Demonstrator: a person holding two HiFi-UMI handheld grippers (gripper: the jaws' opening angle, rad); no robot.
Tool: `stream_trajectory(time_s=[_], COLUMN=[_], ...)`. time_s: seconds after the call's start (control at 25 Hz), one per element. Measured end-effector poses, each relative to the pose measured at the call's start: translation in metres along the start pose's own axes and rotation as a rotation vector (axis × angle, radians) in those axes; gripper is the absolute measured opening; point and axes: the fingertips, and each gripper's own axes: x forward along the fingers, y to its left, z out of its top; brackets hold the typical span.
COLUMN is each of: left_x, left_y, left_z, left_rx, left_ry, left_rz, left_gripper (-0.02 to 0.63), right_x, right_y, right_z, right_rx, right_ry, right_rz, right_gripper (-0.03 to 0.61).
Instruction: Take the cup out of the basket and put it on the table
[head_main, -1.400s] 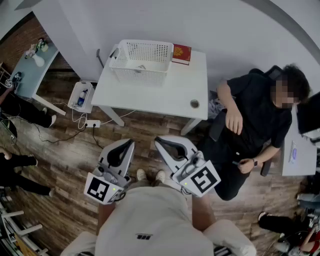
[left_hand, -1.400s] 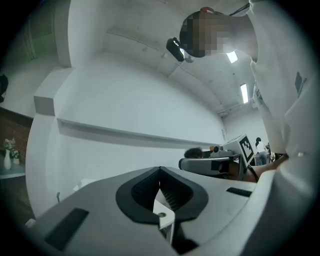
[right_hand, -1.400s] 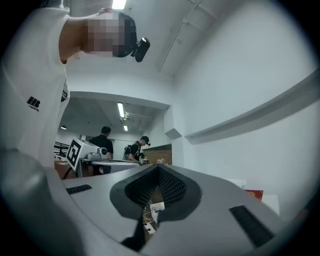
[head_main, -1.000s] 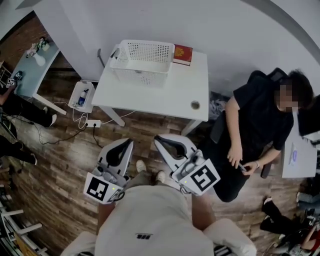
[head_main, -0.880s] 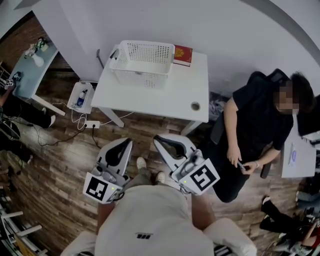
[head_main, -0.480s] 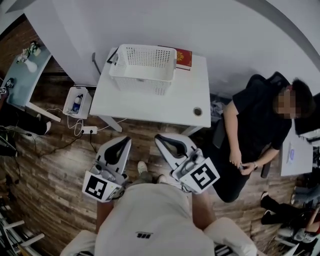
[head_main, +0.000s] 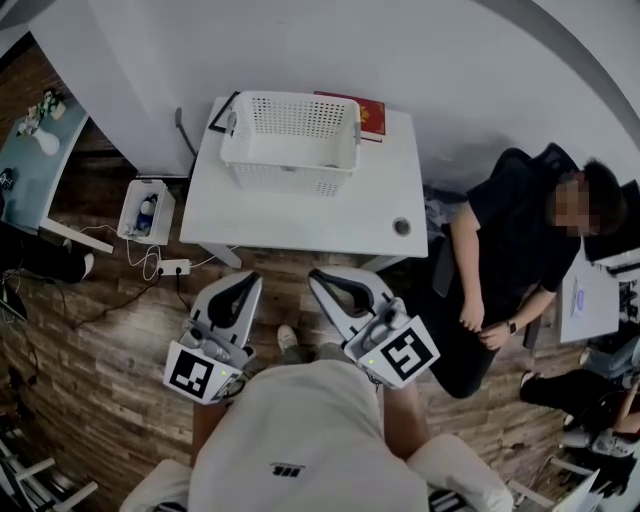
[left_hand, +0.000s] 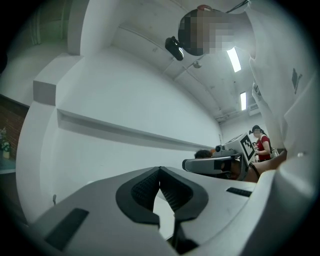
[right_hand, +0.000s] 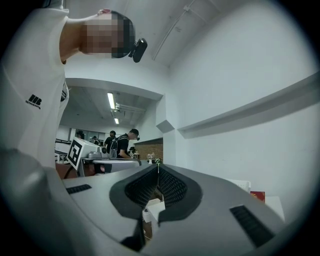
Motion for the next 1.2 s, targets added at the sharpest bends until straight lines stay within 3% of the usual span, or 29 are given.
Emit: stream_trajectory(time_s=[0.36, 0.72, 1.2], left_x=[0.019, 0.058, 0.109], left_y=[0.024, 0.051, 0.076], left_z=[-0.008, -0.011, -0.017], left_rx=[-0.022, 0.028, 0.017], left_ry=[0.011, 0.037, 0.067], left_rz=[0.01, 0.0, 0.047], left_gripper=[0.009, 0.009, 0.009], right_x=[0.019, 0.036, 0.056], right_y=[-0.022, -0.071, -0.124], right_z=[-0.008, -0.016, -0.018], right_rx=[0.012, 0.026, 0.045], right_ry=[0.014, 0.02, 0.002], right_rz=[-0.01, 0.0, 0.076], right_gripper=[0.014, 0.015, 0.015])
